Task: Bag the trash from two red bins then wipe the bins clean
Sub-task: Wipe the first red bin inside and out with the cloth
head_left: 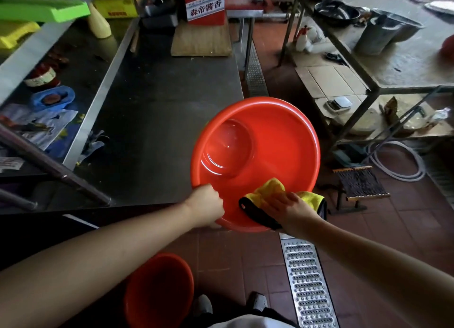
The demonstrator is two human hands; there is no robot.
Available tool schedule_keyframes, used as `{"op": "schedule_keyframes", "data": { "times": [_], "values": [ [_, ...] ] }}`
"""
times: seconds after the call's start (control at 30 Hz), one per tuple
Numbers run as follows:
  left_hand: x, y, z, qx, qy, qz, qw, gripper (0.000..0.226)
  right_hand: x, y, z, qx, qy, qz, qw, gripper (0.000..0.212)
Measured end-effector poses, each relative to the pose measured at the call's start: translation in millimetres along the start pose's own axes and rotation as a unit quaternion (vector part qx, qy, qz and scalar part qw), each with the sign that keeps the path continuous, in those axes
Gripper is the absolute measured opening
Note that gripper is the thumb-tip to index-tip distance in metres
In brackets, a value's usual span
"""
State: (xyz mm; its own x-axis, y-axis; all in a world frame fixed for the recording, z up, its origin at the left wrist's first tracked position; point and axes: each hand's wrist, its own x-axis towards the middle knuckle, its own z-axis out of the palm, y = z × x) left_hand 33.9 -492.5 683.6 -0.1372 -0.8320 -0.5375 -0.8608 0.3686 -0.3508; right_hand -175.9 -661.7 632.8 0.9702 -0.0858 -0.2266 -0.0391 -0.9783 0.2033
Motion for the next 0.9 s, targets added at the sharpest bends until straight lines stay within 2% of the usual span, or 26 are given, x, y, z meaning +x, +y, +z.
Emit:
{"op": "schedule_keyframes", "data": {
  "times": [0.1, 0.3, 0.47, 0.53, 0.7, 0.77, 0.9],
  "values": [
    [-10, -16, -4, 0.025, -0.02, -0.018, 0.999, 0.049, 7, -3, -3, -0.011, 0.011, -0.011, 1.0, 0.072],
    [-3, -5, -1, 0.024, -0.088, -0.134, 0.987, 0.064, 20, -15, -4, -0.032, 0.086, -0.033, 0.995, 0.054],
    [23, 38, 23, -0.083, 0.02, -0.191, 0.978, 0.088, 25, -20, -1, -0.023, 0.128, -0.023, 0.991, 0.055],
    [27, 44, 31, -0.097, 0.041, -0.202, 0.974, 0.093, 25, -24, 3, -0.003, 0.107, -0.004, 0.994, 0.063],
    [22, 50, 36, -0.07, 0.002, -0.176, 0.982, 0.096, 37, -37, 13, 0.104, 0.0, 0.07, 0.992, 0.069],
    [20, 51, 34, -0.071, 0.013, -0.149, 0.986, 0.088, 47, -32, 19, 0.104, -0.051, 0.08, 0.99, 0.069],
    [13, 53, 24, -0.082, 0.032, -0.097, 0.991, 0.077, 64, -5, 21, 0.054, -0.099, 0.128, 0.985, 0.057]
  ]
}}
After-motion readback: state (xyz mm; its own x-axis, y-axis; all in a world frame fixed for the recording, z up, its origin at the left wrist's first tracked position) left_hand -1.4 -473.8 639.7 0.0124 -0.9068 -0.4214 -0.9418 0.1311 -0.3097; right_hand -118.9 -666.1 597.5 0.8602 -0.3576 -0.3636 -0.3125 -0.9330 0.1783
